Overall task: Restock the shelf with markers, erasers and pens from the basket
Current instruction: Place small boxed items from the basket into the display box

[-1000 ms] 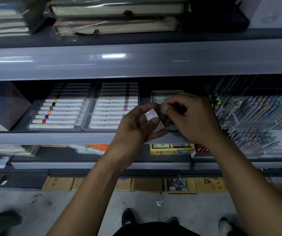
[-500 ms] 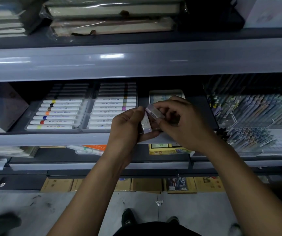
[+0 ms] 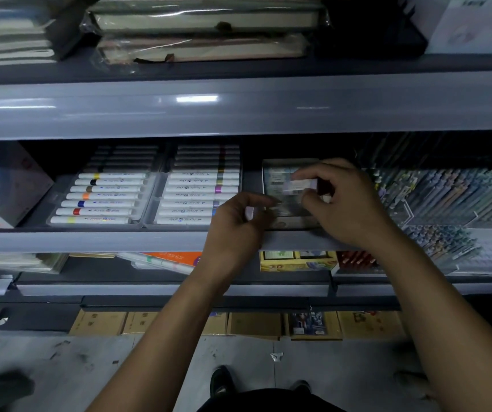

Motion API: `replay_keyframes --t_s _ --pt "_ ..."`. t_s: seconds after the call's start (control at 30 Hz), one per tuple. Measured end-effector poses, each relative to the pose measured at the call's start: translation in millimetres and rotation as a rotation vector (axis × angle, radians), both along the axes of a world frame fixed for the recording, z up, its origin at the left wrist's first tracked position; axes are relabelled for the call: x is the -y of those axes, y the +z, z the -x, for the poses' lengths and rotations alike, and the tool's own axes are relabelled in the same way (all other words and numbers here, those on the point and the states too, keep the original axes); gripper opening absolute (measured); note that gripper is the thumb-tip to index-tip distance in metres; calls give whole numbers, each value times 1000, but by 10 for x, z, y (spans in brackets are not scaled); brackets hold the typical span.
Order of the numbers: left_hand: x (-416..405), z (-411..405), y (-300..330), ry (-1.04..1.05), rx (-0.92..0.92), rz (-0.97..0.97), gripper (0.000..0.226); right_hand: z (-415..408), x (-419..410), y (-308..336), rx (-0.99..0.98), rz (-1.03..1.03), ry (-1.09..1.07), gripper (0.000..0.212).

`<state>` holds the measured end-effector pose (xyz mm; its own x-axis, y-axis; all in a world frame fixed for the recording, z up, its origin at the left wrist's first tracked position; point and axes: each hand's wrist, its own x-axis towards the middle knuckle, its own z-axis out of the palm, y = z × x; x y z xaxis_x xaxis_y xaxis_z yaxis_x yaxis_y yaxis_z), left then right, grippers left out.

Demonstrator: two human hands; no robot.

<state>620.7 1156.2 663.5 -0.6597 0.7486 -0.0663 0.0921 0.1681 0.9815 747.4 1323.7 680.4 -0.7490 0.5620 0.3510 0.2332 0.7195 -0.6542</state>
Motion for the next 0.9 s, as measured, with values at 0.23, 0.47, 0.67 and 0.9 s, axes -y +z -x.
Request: replay_keyframes --t_s 0.23,0.47,0.67,0.9 --pt "3 -12 -68 -76 -332 120 18 -18 -249 2 113 -123 -100 23" --pt "13 -12 -75 -75 -390 125 18 101 -297 -40 213 -238 -168 18" --pt "15 -24 -78 -70 -375 113 17 169 -289 -31 258 -245 -181 15" --pt "17 -27 -68 -80 -325 124 18 239 -305 -33 271 -224 -224 16"
